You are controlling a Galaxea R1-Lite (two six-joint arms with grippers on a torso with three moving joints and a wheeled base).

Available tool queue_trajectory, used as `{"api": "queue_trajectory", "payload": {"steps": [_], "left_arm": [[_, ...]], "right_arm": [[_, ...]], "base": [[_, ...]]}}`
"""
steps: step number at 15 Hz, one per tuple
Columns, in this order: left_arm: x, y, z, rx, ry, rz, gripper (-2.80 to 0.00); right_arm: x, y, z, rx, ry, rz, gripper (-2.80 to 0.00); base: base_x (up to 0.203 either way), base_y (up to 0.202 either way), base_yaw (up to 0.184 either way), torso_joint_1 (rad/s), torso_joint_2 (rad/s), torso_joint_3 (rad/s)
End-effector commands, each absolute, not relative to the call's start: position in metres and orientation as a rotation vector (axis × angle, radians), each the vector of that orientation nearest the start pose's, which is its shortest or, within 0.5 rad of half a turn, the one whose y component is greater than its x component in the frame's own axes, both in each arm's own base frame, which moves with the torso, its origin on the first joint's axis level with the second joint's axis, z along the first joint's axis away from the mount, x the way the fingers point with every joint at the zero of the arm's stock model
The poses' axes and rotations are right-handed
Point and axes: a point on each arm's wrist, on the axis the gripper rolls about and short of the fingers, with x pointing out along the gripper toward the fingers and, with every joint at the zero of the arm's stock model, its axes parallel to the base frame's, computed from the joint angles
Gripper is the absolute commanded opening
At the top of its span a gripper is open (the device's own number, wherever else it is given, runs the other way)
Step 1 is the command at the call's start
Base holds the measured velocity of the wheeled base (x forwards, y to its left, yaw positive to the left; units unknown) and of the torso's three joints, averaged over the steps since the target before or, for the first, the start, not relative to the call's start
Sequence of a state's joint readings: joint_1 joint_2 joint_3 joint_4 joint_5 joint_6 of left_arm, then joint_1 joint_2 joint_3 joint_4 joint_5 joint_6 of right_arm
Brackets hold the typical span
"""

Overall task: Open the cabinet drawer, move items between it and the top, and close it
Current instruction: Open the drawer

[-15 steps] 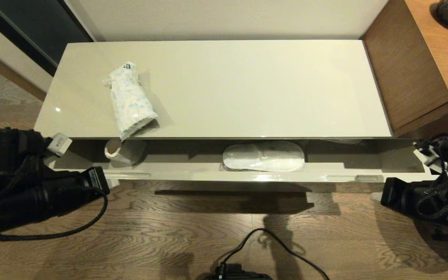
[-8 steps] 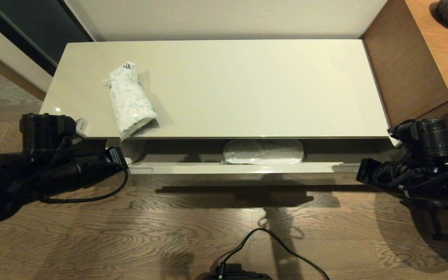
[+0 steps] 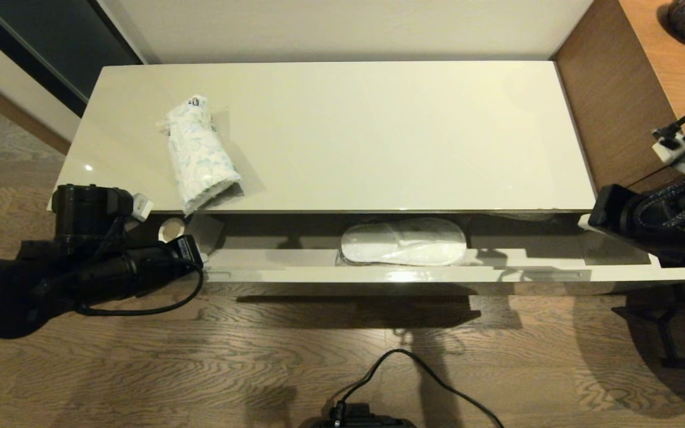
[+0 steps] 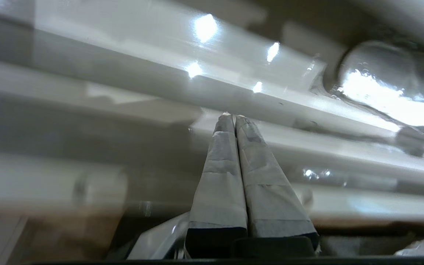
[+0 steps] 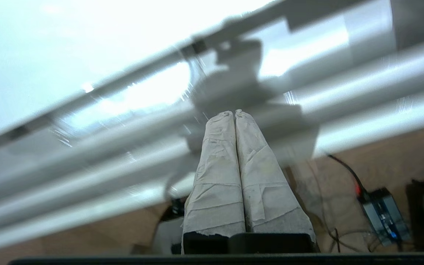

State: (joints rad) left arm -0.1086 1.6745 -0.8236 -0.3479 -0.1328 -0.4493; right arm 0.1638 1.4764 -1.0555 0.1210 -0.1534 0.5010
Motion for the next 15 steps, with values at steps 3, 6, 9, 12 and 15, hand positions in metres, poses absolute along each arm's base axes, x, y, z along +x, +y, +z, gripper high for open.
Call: {"api": "queue_trajectory", "payload": {"steps": [3, 6, 9, 12, 15], "left_arm": [[0.287, -0.035, 0.167, -0.443, 0.55, -0.126, -2.8], [0.282, -0.035, 0.167, -0.436, 0.561, -0.13, -2.8], [0.263, -0.033, 0.17, -0.43, 0.652, -0.128, -2.8], [0.243, -0.032, 0.162, -0.432, 0.817, -0.154, -2.8], [0.216, -0.029, 0.136, -0.393, 0.953, -0.145, -2.8]], "right_arm": [[0.255, 0.038, 0.23, 0.418, 0.572, -0.147, -2.8], [0.262, 0.039, 0.194, 0.414, 0.68, -0.179, -2.8], [0.244, 0.037, 0.154, 0.394, 0.804, -0.194, -2.8], [0.215, 0.033, 0.128, 0.406, 0.919, -0.158, -2.8], [0.181, 0.029, 0.113, 0.411, 0.994, -0.142, -2.8]], "base": [[0.0, 0.0, 0.0, 0.0, 0.0, 0.0], [0.0, 0.0, 0.0, 0.0, 0.0, 0.0], [0.0, 0.0, 0.0, 0.0, 0.0, 0.0], [0.0, 0.0, 0.0, 0.0, 0.0, 0.0], [0.0, 0.0, 0.0, 0.0, 0.0, 0.0]]}}
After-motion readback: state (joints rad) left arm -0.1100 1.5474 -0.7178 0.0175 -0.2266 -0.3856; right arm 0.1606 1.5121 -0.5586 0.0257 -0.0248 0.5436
